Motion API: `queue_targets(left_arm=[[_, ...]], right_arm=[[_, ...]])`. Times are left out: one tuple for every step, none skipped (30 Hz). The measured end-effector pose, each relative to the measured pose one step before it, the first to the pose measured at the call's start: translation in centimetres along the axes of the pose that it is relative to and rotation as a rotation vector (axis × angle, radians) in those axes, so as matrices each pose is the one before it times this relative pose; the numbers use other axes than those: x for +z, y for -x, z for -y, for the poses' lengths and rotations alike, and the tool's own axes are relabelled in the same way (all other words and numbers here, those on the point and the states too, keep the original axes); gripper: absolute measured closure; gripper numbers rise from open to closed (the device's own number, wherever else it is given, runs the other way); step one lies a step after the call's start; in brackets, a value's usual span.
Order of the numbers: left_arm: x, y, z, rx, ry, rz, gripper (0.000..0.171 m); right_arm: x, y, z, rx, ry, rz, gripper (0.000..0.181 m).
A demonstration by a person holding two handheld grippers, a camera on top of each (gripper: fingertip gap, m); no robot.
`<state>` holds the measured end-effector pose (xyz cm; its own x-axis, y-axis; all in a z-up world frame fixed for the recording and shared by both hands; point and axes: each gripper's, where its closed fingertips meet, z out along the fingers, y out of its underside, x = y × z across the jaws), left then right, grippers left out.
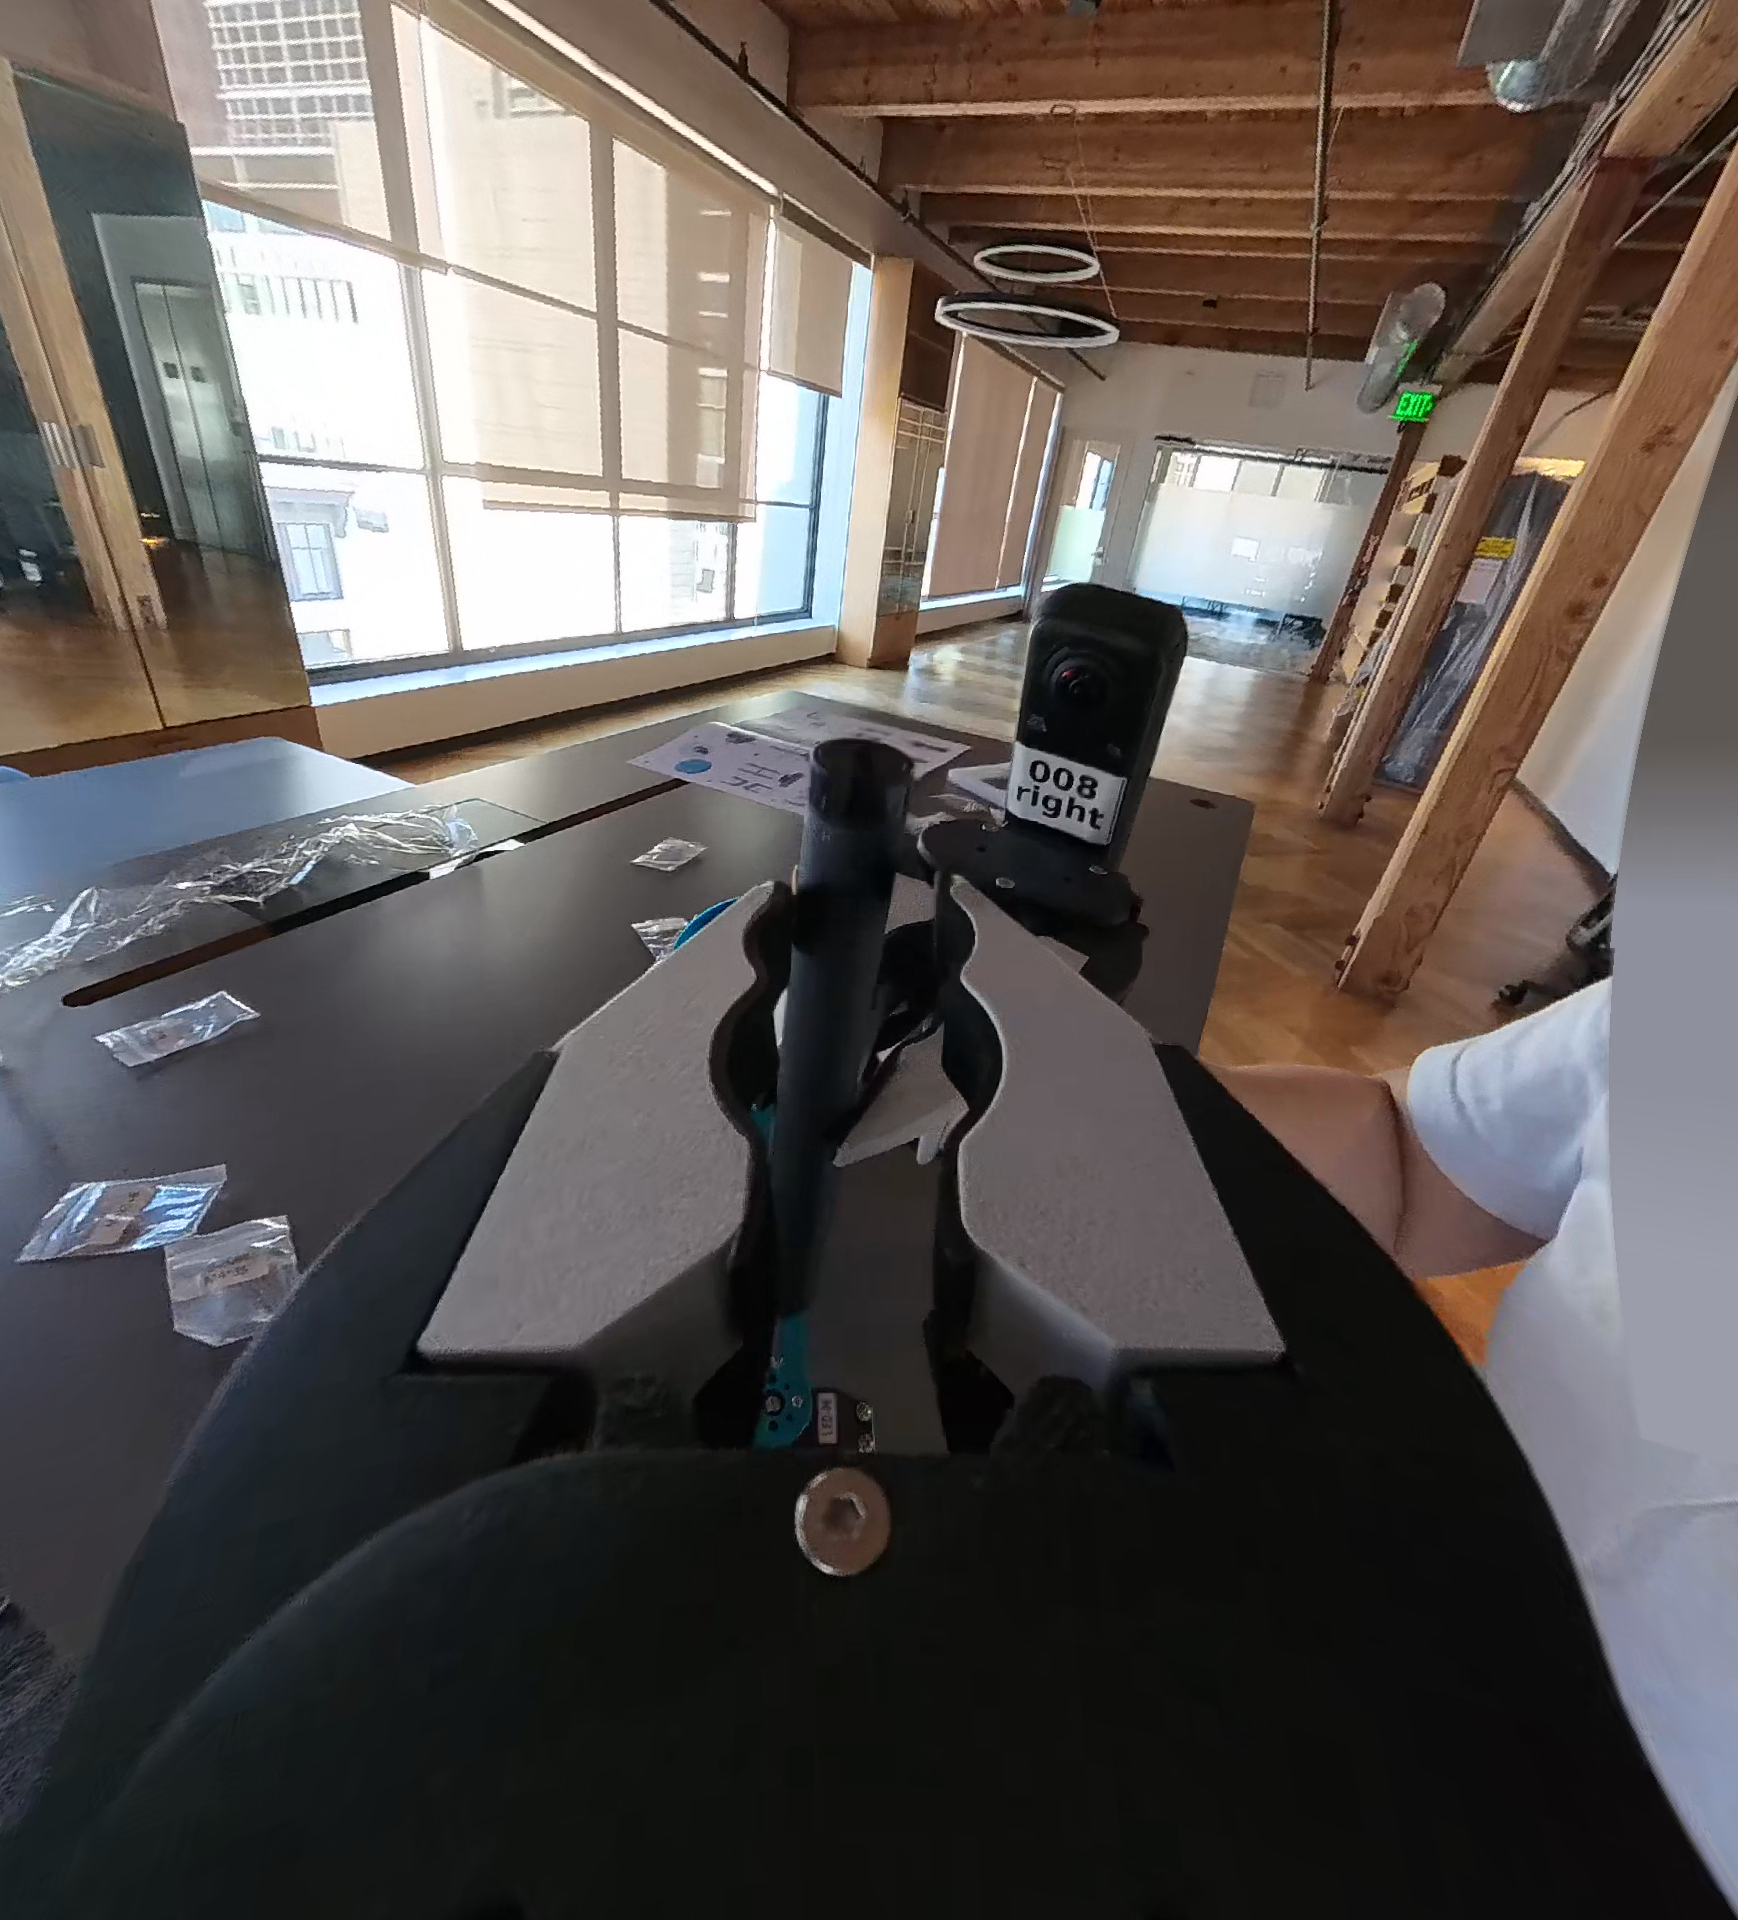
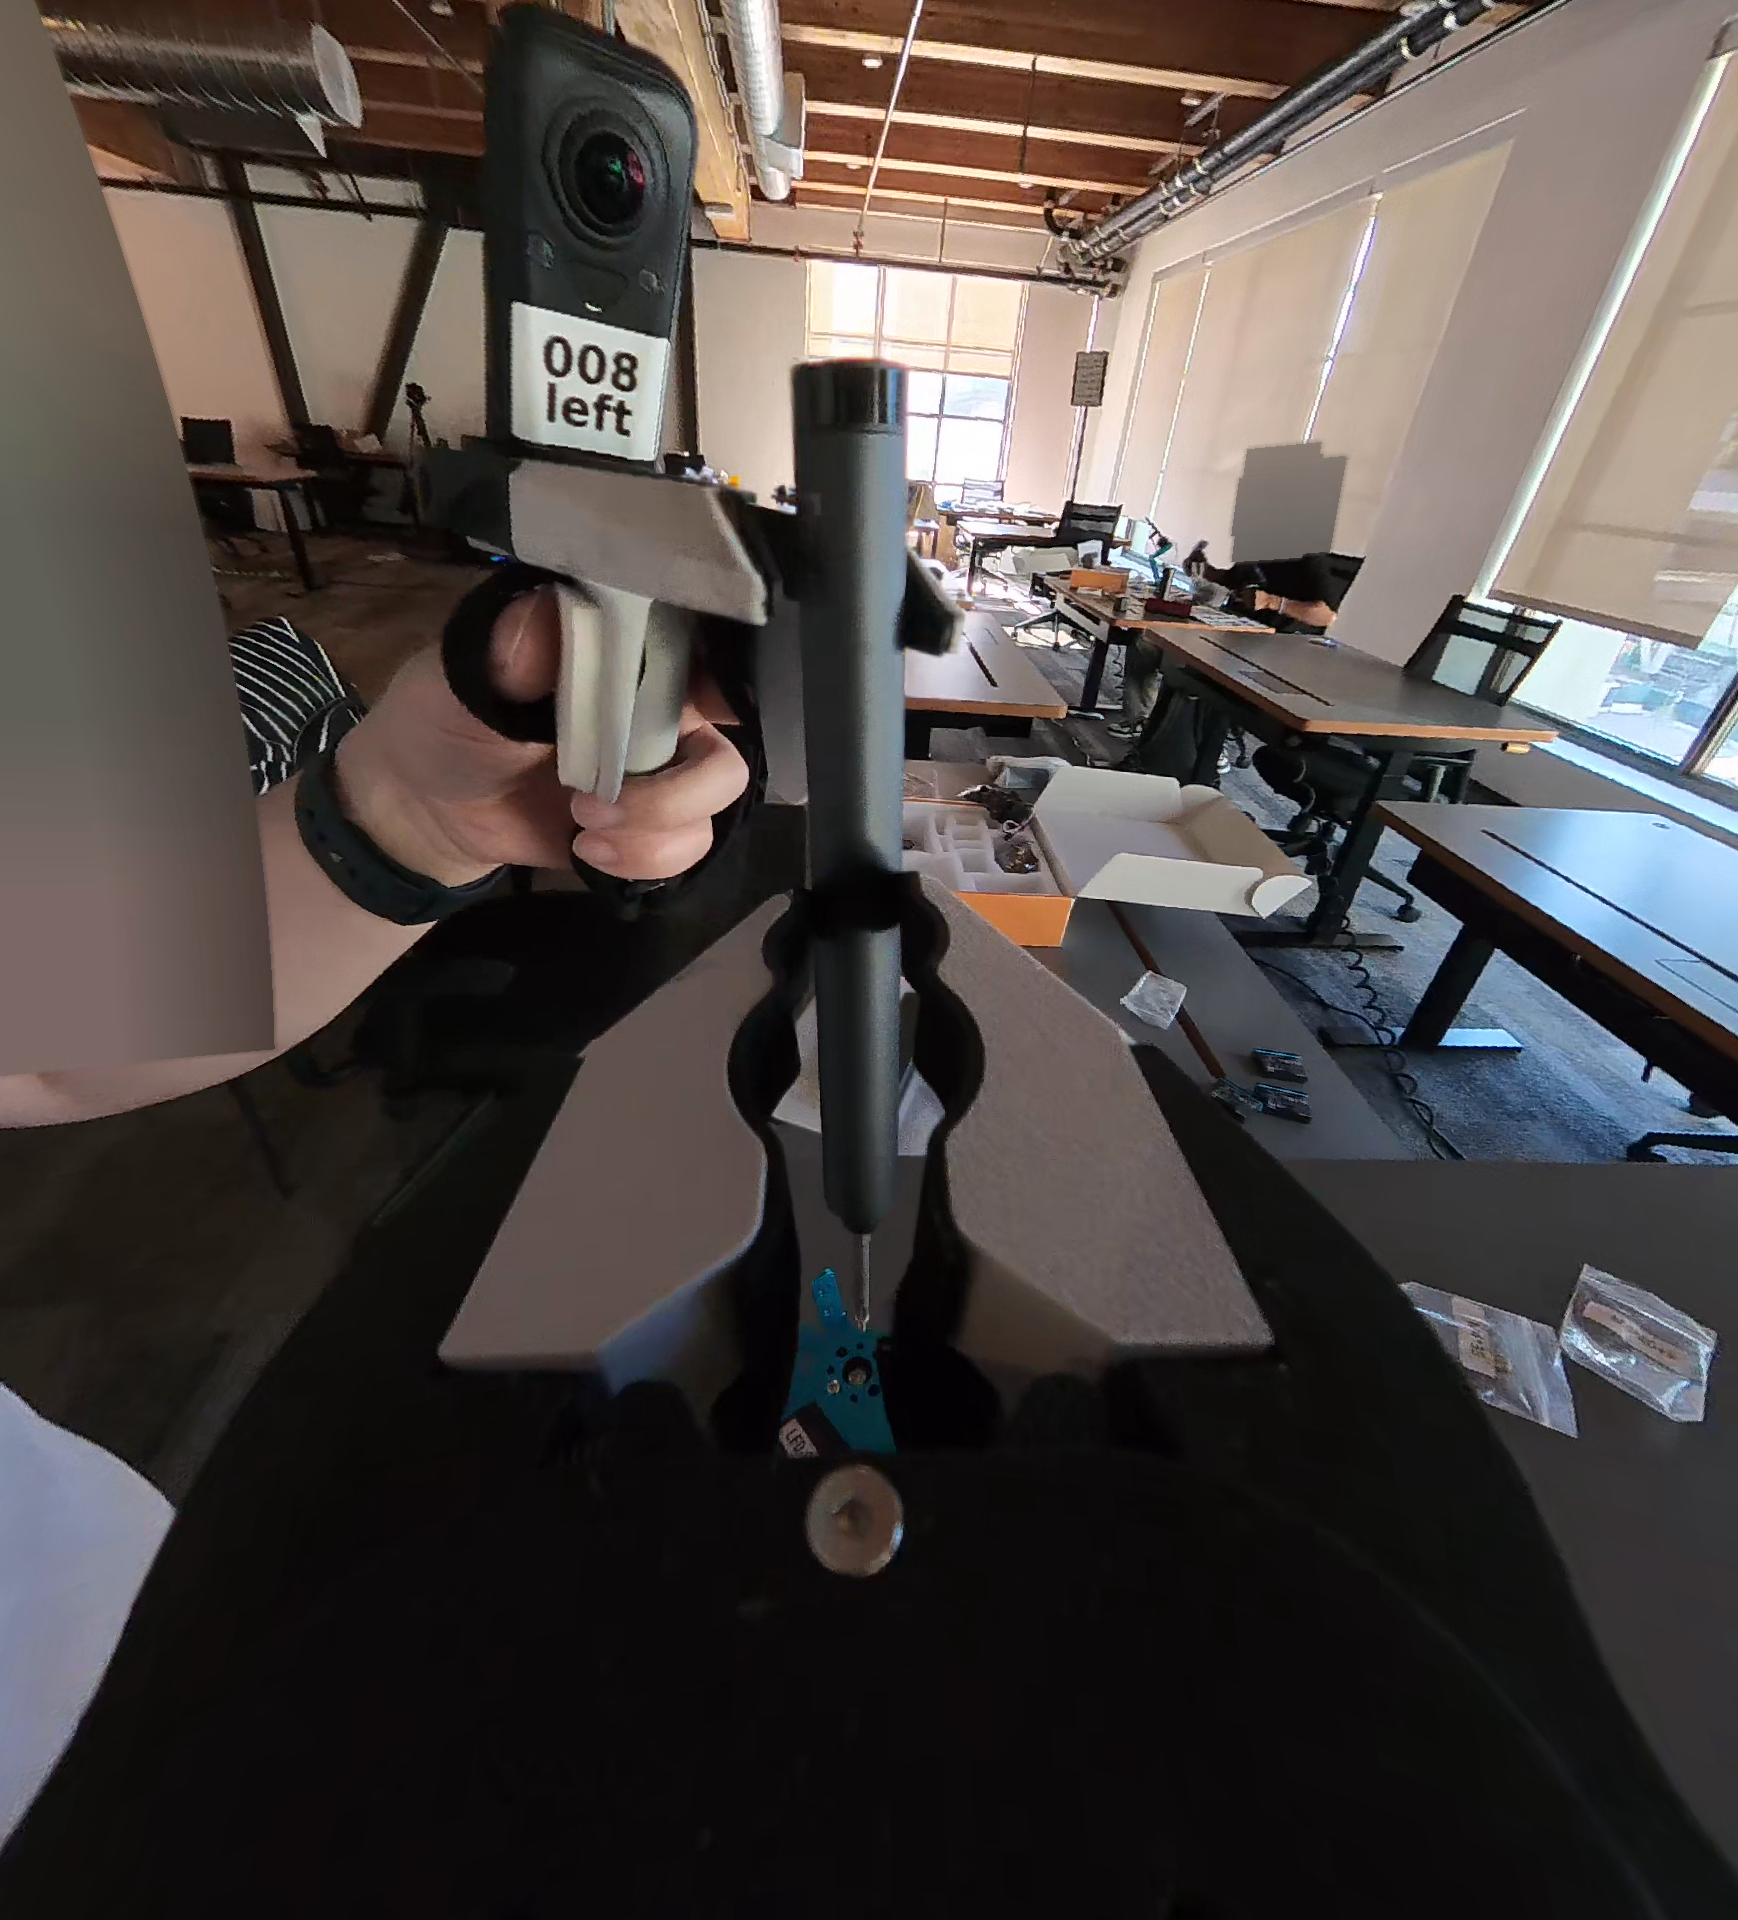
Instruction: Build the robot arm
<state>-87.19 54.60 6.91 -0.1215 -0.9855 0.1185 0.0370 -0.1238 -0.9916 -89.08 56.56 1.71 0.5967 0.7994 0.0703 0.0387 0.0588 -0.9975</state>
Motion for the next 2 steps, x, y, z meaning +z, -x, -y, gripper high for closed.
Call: queue_targets(left_arm=[[0.078,0.067,-0.172,0.0134,0.00643,0.0144,0.147],[0.04,0.138,-0.146,0.0116,0.00326,0.0165,0.151]], right_arm=[[0.011,0.043,-0.121,0.0023,0.0037,0.0005,0.165],[0.004,0.04,-0.141,0.0045,0.0022,0.0008,0.165]])
